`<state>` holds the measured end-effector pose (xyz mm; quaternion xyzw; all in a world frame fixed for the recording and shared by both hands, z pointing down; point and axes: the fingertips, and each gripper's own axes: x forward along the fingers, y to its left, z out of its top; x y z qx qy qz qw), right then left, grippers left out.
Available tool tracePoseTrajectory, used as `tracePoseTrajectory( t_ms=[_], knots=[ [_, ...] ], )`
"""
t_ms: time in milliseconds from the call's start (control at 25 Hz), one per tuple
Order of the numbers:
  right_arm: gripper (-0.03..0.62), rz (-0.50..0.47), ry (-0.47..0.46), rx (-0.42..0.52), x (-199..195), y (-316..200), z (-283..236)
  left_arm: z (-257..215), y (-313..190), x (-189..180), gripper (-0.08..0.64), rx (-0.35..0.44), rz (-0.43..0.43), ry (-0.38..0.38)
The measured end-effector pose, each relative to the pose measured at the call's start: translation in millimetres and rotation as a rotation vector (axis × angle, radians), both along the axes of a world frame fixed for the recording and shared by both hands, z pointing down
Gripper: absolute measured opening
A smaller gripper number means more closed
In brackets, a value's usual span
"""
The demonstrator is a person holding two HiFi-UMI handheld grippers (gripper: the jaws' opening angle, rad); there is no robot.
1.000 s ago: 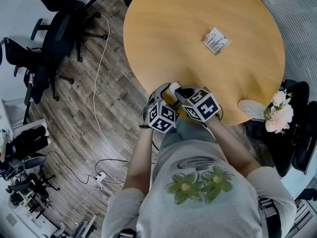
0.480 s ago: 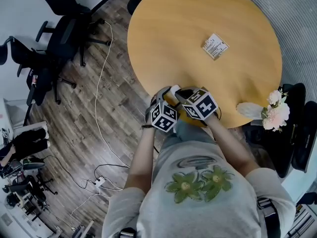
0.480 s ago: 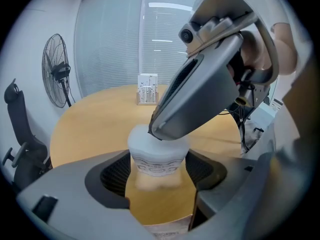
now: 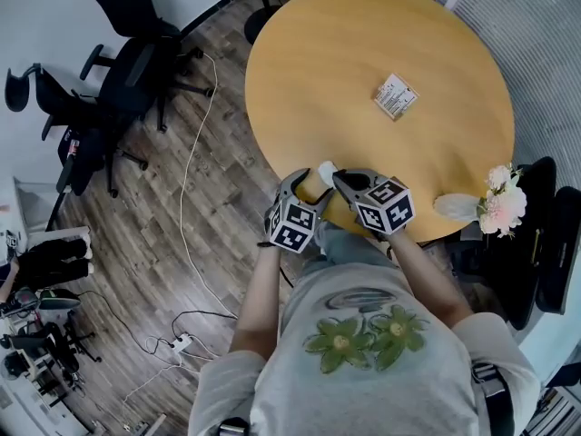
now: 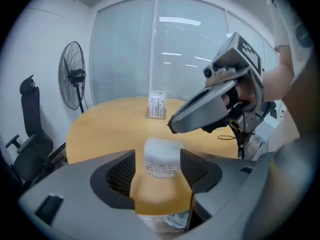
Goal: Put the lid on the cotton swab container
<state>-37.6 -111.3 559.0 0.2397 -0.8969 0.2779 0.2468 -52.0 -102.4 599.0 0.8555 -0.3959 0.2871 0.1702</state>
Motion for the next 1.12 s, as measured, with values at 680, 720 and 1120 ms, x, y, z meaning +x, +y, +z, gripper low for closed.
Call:
tracePoseTrajectory(
  t_ms=[680, 720, 1120],
  knots=[
    [-0.002, 0.110, -0.106, 0.256, 0.0, 9.2, -80.6, -120.9, -3.1, -33.2, 0.002, 0.273, -0.227, 0.176],
    [-0.002, 0.113, -0.110, 0.260, 0.4, 10.2, -83.3, -123.9, -1.8, -33.3, 0.002, 0.275, -0.229, 0.174],
    [-0.003, 0.126, -0.132, 0.295, 7.9, 17.8, -97.9, -139.1, 7.4, -21.3, 0.000, 0.291, -0.224, 0.182]
  ],
)
